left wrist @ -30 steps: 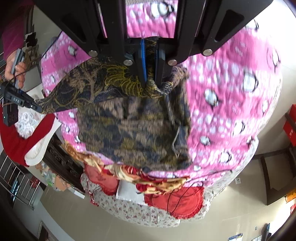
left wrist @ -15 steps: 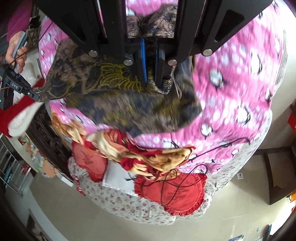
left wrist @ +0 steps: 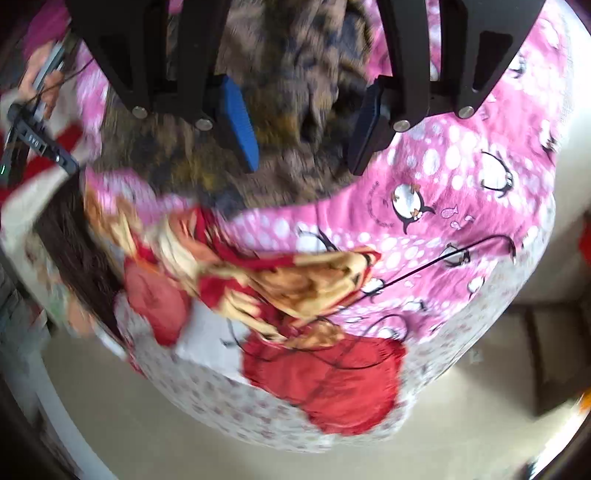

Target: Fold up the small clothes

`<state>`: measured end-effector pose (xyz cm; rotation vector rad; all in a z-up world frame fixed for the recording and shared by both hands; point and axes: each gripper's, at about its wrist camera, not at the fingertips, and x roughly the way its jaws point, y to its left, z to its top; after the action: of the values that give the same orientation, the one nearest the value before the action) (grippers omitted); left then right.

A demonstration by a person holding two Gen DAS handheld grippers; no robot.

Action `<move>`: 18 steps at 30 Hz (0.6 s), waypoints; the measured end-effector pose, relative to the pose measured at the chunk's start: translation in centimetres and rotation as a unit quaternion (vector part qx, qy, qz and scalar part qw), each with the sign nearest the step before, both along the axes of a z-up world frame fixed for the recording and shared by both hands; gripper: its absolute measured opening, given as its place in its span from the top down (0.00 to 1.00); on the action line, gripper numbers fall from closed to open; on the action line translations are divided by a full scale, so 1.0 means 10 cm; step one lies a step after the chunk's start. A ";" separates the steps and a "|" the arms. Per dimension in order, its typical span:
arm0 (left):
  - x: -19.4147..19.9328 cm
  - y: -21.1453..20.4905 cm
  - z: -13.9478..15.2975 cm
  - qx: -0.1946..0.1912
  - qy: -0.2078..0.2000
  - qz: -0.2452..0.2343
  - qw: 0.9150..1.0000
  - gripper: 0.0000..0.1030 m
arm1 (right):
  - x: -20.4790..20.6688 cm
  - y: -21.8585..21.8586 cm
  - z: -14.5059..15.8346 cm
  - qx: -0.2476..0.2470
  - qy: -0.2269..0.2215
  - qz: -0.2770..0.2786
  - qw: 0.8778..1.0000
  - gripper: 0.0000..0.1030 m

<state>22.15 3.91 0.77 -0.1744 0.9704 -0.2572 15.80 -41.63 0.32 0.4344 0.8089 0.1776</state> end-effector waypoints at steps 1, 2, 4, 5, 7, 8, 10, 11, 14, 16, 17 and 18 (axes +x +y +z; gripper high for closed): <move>-0.12 -0.06 0.01 0.026 -0.004 -0.017 0.999 0.48 | -0.09 0.19 -0.01 -0.029 0.005 0.042 0.999 0.84; -0.25 -0.15 -0.02 0.047 -0.005 -0.040 0.998 0.48 | -0.16 0.34 -0.04 -0.055 0.010 0.072 0.996 0.84; -0.42 -0.34 -0.17 0.065 0.013 -0.082 0.994 0.48 | -0.29 0.69 -0.22 -0.103 0.028 0.124 0.986 0.84; -0.48 -0.43 -0.29 0.071 0.026 -0.094 0.993 0.48 | -0.29 0.80 -0.32 -0.121 0.038 0.135 0.983 0.84; -0.52 -0.59 -0.51 0.088 0.052 -0.105 0.989 0.48 | -0.20 0.99 -0.57 -0.150 0.062 0.145 0.976 0.85; -0.49 -0.66 -0.61 0.097 0.063 -0.106 0.988 0.48 | -0.12 1.04 -0.66 -0.154 0.071 0.143 0.975 0.85; -0.33 -0.77 -0.77 0.126 0.070 -0.099 0.985 0.50 | 0.07 1.13 -0.76 -0.149 0.069 0.141 0.976 0.85; -0.25 -0.78 -0.77 0.126 0.068 -0.096 0.985 0.50 | 0.15 1.17 -0.76 -0.150 0.060 0.142 0.977 0.85; 0.15 -0.72 -0.65 0.107 0.050 -0.064 0.991 0.50 | 0.52 1.22 -0.68 -0.130 0.041 0.126 0.983 0.85; 0.43 -0.54 -0.53 0.077 0.043 -0.015 0.996 0.50 | 0.80 1.17 -0.60 -0.102 0.024 0.092 0.990 0.85; 0.51 -0.43 -0.48 0.060 0.039 0.007 0.997 0.50 | 0.90 1.17 -0.58 -0.096 0.022 0.079 0.992 0.85; 0.57 -0.31 -0.42 0.044 0.036 0.031 0.998 0.50 | 1.00 1.14 -0.53 -0.096 0.021 0.056 0.994 0.85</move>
<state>27.90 0.78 -3.42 -0.1332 1.0440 -0.1517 25.77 -30.19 -5.02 0.2132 0.8836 0.1935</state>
